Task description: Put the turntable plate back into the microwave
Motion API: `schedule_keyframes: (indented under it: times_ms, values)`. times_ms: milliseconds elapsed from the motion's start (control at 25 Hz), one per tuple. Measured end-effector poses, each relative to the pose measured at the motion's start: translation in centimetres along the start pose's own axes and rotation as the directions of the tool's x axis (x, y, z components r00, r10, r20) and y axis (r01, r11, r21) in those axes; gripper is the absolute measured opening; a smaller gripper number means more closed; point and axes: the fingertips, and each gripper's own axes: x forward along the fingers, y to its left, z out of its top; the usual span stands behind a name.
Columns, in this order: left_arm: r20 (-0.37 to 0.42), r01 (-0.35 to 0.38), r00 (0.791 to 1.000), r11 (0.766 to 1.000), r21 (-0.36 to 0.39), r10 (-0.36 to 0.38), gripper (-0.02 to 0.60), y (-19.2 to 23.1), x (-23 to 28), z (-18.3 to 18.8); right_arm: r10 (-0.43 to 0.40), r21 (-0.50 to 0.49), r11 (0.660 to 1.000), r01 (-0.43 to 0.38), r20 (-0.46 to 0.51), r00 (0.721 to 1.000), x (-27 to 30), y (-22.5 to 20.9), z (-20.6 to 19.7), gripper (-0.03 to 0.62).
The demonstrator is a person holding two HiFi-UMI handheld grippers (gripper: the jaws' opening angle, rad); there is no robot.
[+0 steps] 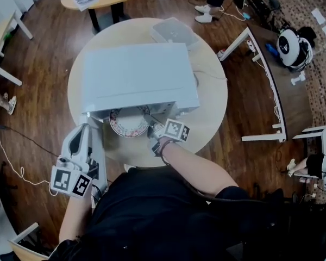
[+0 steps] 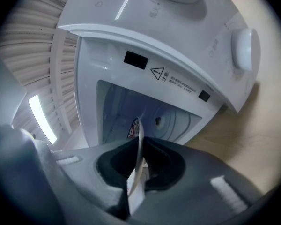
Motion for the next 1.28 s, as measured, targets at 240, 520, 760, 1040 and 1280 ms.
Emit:
schedule_keyframes:
  times_ms: [240, 520, 760, 1040, 1280]
  values:
    - [-0.001, 0.013, 1.000, 1.000, 0.005, -0.013, 0.003, 0.2, 0.2, 0.3, -0.001, -0.001, 1.000, 0.001, 0.002, 1.000, 0.5, 0.5, 0.1, 0.020]
    - [-0.008, 0.036, 0.999, 0.999, 0.011, -0.035, 0.003, -0.1, 0.2, 0.2, -0.004, 0.008, 1.000, 0.004, 0.027, 1.000, 0.9, 0.5, 0.6, 0.020]
    - [-0.005, 0.037, 0.999, 0.999, -0.004, -0.037, 0.003, 0.0, 0.4, 0.3, -0.017, 0.014, 1.000, 0.016, 0.047, 0.999, 1.1, 0.0, 1.2, 0.020]
    - [-0.003, 0.033, 0.999, 0.999, -0.018, -0.033, 0.003, 0.0, 0.7, 0.1, -0.027, 0.016, 1.000, 0.026, 0.048, 0.998, 1.6, -0.3, 1.7, 0.020]
    - [0.003, 0.026, 1.000, 0.999, -0.033, -0.026, 0.003, 0.4, 0.7, 0.3, -0.029, 0.009, 1.000, 0.029, 0.041, 0.999, 2.3, -0.2, 1.8, 0.020]
